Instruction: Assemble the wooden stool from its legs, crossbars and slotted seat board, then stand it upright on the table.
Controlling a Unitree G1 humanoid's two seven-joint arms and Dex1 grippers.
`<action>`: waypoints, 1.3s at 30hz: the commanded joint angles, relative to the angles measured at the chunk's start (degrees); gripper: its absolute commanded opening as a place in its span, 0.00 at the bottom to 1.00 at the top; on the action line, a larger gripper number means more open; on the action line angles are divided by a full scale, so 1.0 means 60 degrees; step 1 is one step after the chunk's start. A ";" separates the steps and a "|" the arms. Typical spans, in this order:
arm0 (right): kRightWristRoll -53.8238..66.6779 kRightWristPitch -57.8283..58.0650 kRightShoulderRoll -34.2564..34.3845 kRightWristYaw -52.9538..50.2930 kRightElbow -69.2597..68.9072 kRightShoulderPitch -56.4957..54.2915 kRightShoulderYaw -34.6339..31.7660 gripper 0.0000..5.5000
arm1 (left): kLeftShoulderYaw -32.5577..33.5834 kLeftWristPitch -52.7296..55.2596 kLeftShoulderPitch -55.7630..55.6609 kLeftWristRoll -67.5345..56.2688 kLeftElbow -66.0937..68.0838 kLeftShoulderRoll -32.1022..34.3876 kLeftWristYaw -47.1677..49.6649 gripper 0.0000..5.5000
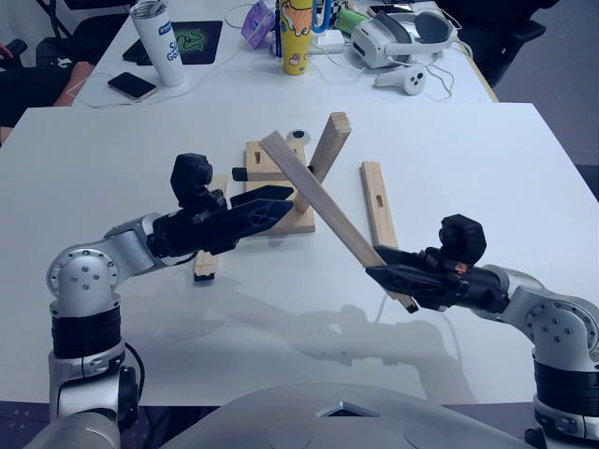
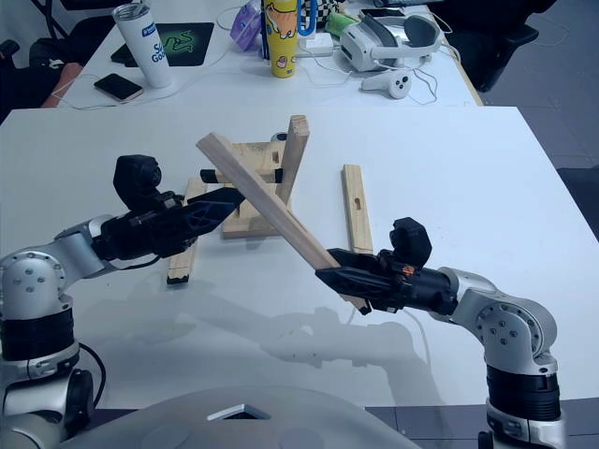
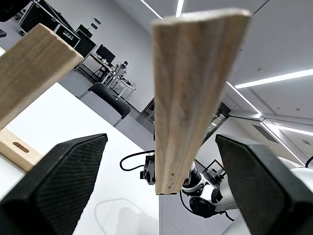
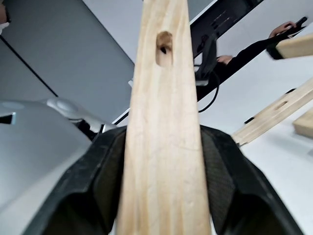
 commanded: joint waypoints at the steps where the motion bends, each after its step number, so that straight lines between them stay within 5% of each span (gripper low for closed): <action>1: -0.0223 -0.0282 -0.0240 0.0298 -0.0031 0.0072 0.0202 0.37 | -0.0133 0.0134 -0.0190 0.0007 0.0133 0.0166 0.0047 0.74; 21: -0.0814 -0.0813 -0.0486 0.0443 0.0048 0.0349 0.0706 0.37 | -0.0242 0.0552 -0.0347 -0.0795 0.0149 0.0295 0.0247 0.74; 35: -0.0708 -0.0797 -0.0383 0.0341 0.0114 0.0194 0.0673 0.37 | -0.0450 0.0526 -0.0106 -0.0623 0.0021 0.0473 0.0147 0.40; 39: -0.0697 -0.0766 -0.0370 0.0251 0.0169 0.0097 0.0671 0.37 | -0.0484 0.0463 -0.0099 -0.0463 0.0061 0.0502 0.0107 0.39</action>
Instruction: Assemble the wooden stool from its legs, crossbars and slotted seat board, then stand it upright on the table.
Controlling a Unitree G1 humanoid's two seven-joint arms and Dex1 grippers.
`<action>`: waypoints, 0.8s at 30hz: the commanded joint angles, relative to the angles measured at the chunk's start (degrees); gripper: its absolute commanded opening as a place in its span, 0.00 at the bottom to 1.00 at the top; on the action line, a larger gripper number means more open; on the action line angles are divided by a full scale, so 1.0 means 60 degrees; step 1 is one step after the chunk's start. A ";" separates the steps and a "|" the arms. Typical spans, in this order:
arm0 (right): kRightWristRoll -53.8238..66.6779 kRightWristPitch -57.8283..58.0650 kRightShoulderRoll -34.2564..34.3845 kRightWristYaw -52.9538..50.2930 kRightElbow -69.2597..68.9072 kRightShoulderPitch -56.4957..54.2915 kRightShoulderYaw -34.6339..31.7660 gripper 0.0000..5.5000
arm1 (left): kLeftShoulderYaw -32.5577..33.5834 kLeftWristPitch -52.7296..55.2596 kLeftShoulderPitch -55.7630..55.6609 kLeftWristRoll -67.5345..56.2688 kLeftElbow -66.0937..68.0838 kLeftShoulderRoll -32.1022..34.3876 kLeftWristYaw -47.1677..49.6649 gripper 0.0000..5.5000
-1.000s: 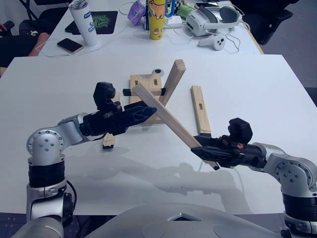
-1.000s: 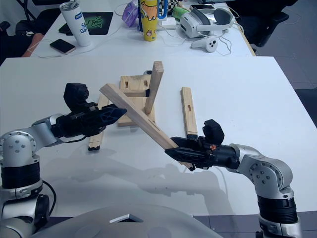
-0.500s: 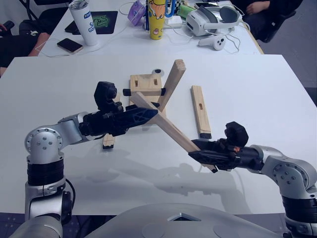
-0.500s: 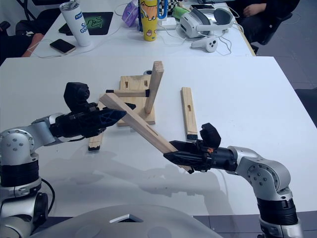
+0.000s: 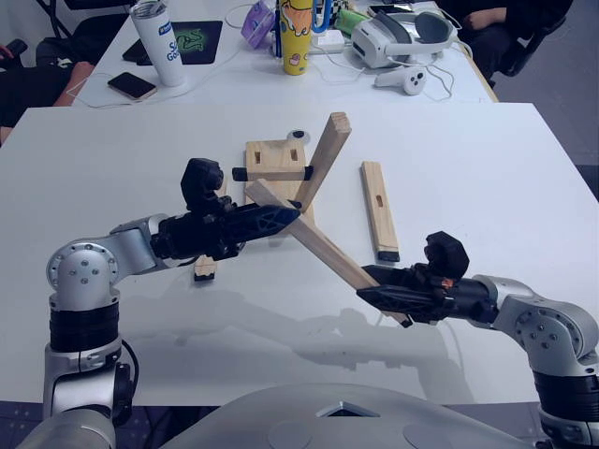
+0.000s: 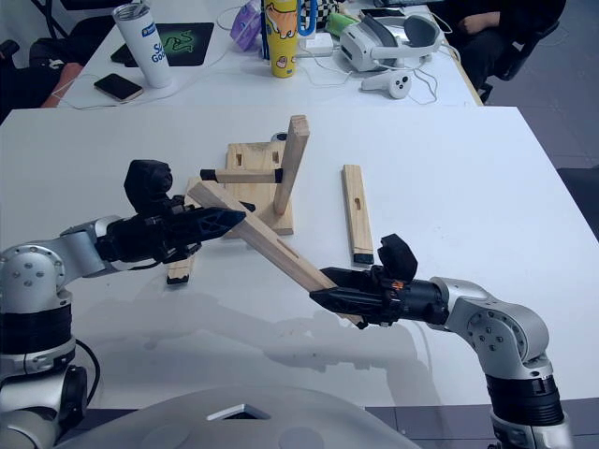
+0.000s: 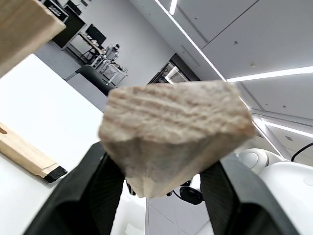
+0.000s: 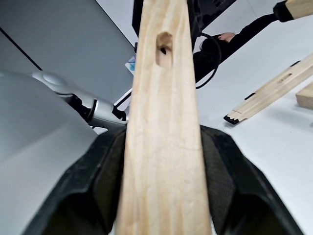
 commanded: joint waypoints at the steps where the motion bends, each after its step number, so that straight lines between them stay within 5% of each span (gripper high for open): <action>1: 0.0164 0.0018 0.0035 -0.0281 0.0168 -0.0306 -0.0106 0.37 | -0.0161 0.0044 0.0051 0.0273 -0.0118 0.0167 -0.0129 0.39; 8: 0.0352 0.0024 -0.0164 -0.0317 0.0685 -0.0095 -0.0762 0.52 | -0.0361 -0.0278 0.0070 0.1486 -0.0337 0.0684 -0.0714 0.37; 12: -0.0647 -0.0840 -0.0224 -0.0699 0.1846 -0.0266 -0.1319 0.62 | 0.0423 -0.0690 -0.0029 0.2278 0.0400 0.1587 -0.1377 0.37; 24: -0.6297 -0.4503 0.4788 -0.6215 0.2824 -0.1406 0.2993 0.62 | 0.1214 -0.2978 -0.1940 0.5772 0.4111 0.4760 -0.4189 0.37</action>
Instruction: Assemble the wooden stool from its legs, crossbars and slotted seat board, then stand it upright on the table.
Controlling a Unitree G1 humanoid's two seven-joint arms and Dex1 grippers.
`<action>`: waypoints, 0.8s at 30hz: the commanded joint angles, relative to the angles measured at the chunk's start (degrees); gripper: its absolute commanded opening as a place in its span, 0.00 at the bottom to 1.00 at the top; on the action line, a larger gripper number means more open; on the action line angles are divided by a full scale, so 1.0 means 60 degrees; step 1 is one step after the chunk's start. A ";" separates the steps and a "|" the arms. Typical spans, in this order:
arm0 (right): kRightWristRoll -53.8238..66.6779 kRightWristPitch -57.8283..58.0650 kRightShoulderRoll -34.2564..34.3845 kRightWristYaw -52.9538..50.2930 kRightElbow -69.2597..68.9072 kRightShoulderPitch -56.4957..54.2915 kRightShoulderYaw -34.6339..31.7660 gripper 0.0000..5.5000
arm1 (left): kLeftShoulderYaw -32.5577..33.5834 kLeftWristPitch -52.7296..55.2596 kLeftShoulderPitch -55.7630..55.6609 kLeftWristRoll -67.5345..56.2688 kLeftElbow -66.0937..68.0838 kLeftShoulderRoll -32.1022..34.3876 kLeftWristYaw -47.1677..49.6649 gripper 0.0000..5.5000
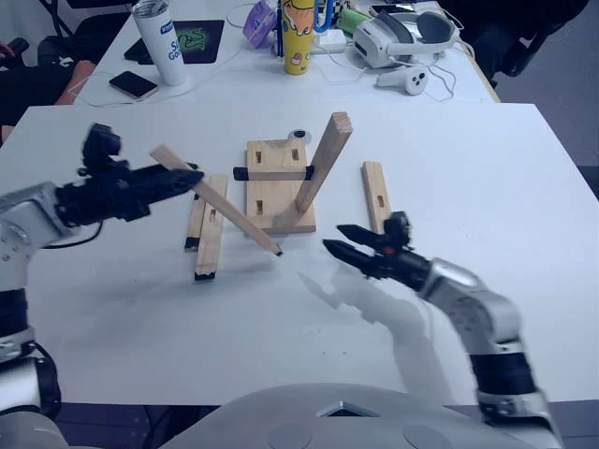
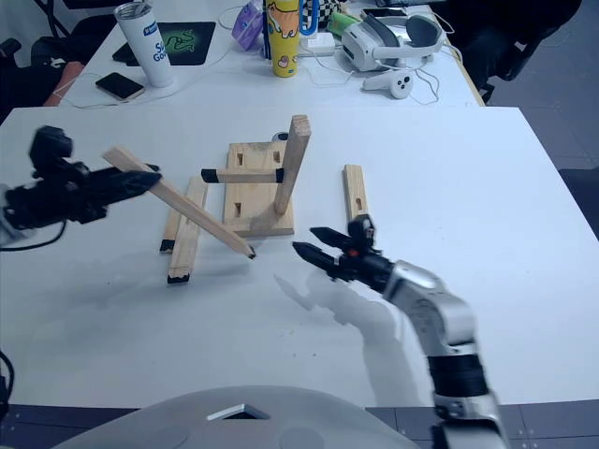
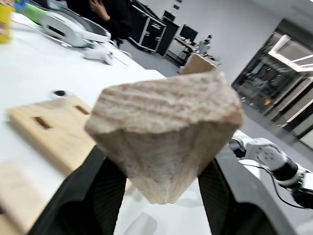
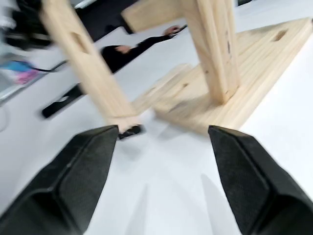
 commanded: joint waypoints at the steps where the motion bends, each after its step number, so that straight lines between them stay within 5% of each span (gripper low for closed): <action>1: -0.1487 -0.0979 0.1205 -0.1252 0.0755 -0.0377 0.1093 0.62 | 0.0190 -0.0713 -0.1310 0.0795 0.1198 0.0892 -0.0775 0.37; 10: -0.3945 -0.2251 0.2674 -0.3439 0.4356 -0.2354 0.1523 0.62 | 0.0041 -0.2425 -0.3652 0.2277 0.3244 0.0360 -0.0801 0.37; 19: -0.4392 0.0048 0.1840 -0.3487 0.3239 -0.2015 0.1071 0.62 | 0.0228 -0.2893 -0.3042 0.2580 0.2250 -0.0713 -0.0145 0.37; 24: -0.4439 0.0722 0.0468 -0.2676 0.2459 -0.1870 0.0745 0.62 | 0.0176 -0.3155 -0.2257 0.2622 0.1077 -0.1481 0.0432 0.37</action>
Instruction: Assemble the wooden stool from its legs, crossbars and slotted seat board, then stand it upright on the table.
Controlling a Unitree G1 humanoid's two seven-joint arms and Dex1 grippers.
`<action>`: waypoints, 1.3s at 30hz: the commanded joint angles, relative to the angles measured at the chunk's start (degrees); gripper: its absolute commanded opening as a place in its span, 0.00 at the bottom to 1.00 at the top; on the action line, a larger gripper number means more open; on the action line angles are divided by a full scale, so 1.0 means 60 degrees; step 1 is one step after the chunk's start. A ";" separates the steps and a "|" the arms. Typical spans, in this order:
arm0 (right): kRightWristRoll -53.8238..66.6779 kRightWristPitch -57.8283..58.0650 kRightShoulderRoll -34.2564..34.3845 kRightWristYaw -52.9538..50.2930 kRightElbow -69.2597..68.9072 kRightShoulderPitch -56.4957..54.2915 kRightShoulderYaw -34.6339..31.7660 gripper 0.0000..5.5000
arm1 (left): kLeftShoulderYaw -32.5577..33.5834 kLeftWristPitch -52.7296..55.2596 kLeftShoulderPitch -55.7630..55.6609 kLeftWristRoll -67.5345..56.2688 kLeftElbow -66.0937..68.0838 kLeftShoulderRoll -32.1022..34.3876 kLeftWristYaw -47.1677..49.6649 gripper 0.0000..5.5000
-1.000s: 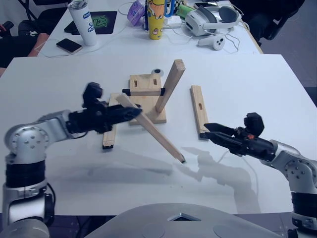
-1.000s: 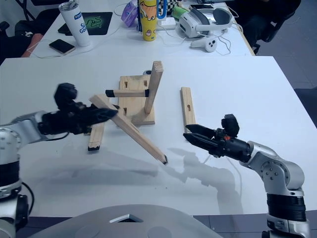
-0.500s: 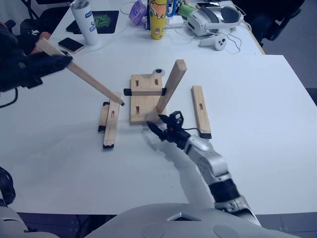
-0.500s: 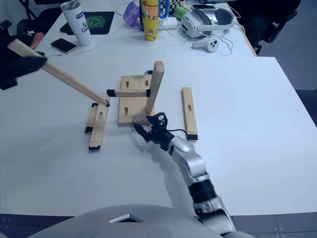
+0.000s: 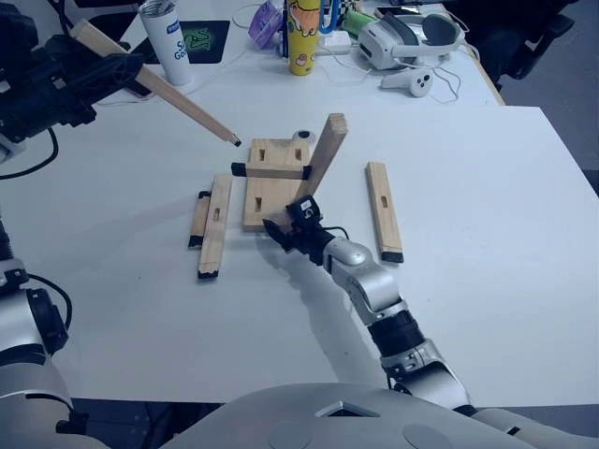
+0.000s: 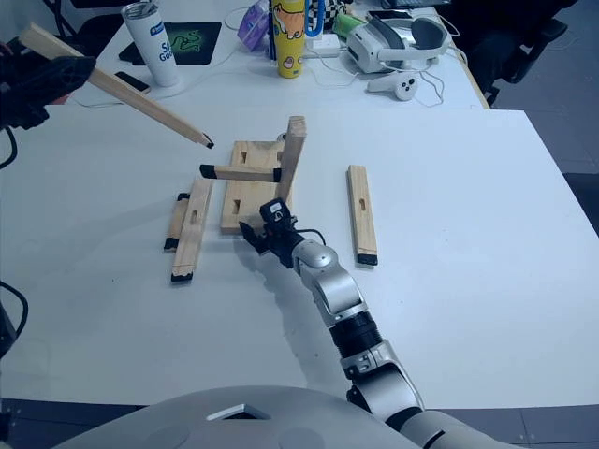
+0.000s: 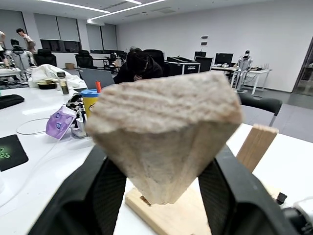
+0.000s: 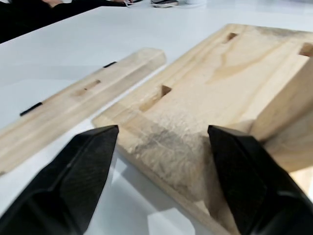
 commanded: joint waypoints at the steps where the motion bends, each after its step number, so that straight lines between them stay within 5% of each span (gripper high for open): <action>1: -0.0316 0.0853 -0.1728 0.0138 0.0161 0.0209 -0.1001 0.62 | -0.0004 -0.0227 0.0725 0.0029 -0.1175 -0.0750 0.0515 0.37; 7: -0.0060 -0.0176 -0.2575 0.1410 0.0007 -0.0085 -0.0950 0.62 | -0.0557 -0.0669 0.2079 0.0488 -0.2864 -0.1647 0.1249 0.37; 13: 0.1220 -0.0867 -0.1993 0.1815 -0.1688 0.1386 -0.1432 0.62 | -0.0758 -0.0360 0.2522 0.0369 -0.3813 -0.1787 0.1410 0.37; 19: 0.1283 -0.2353 -0.1522 0.0870 -0.1755 0.2081 -0.2491 0.45 | -0.0902 -0.0188 0.2691 0.0135 -0.4415 -0.2127 0.1562 0.37; 35: 0.0151 -0.2623 -0.1269 0.0469 0.2153 0.0684 -0.1994 0.00 | -0.2769 -0.1516 0.2482 0.1459 -0.3999 -0.3331 0.1550 0.37; 39: -0.0013 -0.2457 -0.1322 0.0619 0.2304 0.0826 -0.1733 0.00 | -0.2853 -0.1707 0.2547 0.1583 -0.3985 -0.3475 0.1598 0.37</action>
